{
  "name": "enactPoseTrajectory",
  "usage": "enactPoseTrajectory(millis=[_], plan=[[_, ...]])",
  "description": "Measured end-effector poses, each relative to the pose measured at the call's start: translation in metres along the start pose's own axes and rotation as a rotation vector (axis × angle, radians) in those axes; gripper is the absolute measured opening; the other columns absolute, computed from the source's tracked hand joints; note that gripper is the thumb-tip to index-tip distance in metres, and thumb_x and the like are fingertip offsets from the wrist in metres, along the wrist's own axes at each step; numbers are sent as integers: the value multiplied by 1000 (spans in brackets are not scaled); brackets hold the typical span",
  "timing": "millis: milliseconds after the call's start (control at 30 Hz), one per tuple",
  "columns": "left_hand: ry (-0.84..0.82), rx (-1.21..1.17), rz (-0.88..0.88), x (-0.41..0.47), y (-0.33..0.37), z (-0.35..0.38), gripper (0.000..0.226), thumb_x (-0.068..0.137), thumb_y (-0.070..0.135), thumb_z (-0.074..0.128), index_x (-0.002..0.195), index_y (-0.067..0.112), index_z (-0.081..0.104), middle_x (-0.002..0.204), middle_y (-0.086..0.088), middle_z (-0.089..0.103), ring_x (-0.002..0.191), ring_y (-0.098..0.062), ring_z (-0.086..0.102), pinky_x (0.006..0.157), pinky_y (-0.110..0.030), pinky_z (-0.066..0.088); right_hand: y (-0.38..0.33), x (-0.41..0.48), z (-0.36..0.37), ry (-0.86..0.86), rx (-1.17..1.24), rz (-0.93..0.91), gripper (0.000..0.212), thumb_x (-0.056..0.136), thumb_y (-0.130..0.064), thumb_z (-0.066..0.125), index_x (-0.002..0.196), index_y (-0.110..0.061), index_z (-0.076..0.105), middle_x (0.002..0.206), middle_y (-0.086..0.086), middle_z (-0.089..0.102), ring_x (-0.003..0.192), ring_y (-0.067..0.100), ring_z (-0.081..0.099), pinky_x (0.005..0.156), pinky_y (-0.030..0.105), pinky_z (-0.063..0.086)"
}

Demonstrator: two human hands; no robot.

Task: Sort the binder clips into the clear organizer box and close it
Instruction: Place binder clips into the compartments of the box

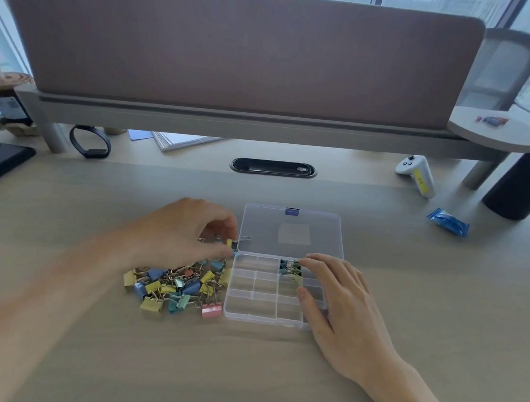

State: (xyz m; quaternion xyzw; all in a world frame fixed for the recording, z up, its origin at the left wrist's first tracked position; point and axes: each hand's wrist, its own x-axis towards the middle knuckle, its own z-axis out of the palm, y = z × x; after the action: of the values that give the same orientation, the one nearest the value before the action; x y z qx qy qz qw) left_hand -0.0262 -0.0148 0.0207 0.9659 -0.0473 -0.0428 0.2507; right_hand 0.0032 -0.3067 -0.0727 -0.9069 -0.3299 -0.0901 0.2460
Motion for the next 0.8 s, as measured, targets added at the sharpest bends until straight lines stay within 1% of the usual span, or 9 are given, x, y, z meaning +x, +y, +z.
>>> enactPoseTrajectory(millis=[133,267,300,367,500,567,633,700,800], plan=[[-6,-349,16,3,24,12,9,91,28,76,99,30,74,93,14,76,88,0,72,78,-11,52,0,0,-1,-8,11,1,41,104,-46,39,139,-33,53,141,-20,51,134,3,44,114,18,27],[30,-503,-30,7,48,39,5,90,24,78,90,21,74,79,3,77,75,-11,76,74,-24,61,0,0,-3,20,79,10,40,103,-45,39,139,-33,54,141,-22,50,136,1,43,114,20,30],[69,-488,-38,8,52,45,6,88,24,79,87,21,74,75,3,76,71,-11,75,73,-27,62,0,0,-4,30,98,14,40,103,-44,39,139,-33,54,140,-21,50,136,2,43,114,23,32],[127,-399,-29,10,59,53,8,86,26,82,84,24,75,70,8,75,65,-6,74,72,-24,61,1,0,-4,47,135,21,40,103,-44,38,139,-33,55,140,-21,51,136,3,44,114,26,35],[114,-288,51,13,66,57,10,85,27,83,92,31,78,77,14,75,74,2,71,76,-19,59,2,0,-5,60,171,28,41,103,-44,37,138,-33,55,139,-21,52,136,4,45,113,29,37],[88,-252,98,14,66,59,15,87,24,81,100,30,78,84,15,76,80,5,70,77,-12,55,2,0,-5,62,178,30,40,103,-43,37,137,-33,55,139,-21,52,136,4,44,113,29,37],[92,-196,143,13,66,63,16,88,24,80,103,29,77,86,18,74,83,11,66,75,-2,45,2,0,-5,59,187,31,40,102,-43,38,137,-33,55,139,-20,53,137,5,45,114,30,37],[107,-157,161,13,67,68,16,89,23,79,103,28,75,86,19,71,81,12,64,73,2,39,1,0,-5,53,190,38,41,102,-43,38,137,-33,55,138,-21,53,136,5,45,113,28,36],[113,-161,156,15,66,74,16,90,20,78,103,26,72,93,14,75,82,7,67,74,-1,44,0,-1,-7,39,171,44,40,100,-43,39,136,-36,53,136,-24,53,133,0,43,111,17,31]])
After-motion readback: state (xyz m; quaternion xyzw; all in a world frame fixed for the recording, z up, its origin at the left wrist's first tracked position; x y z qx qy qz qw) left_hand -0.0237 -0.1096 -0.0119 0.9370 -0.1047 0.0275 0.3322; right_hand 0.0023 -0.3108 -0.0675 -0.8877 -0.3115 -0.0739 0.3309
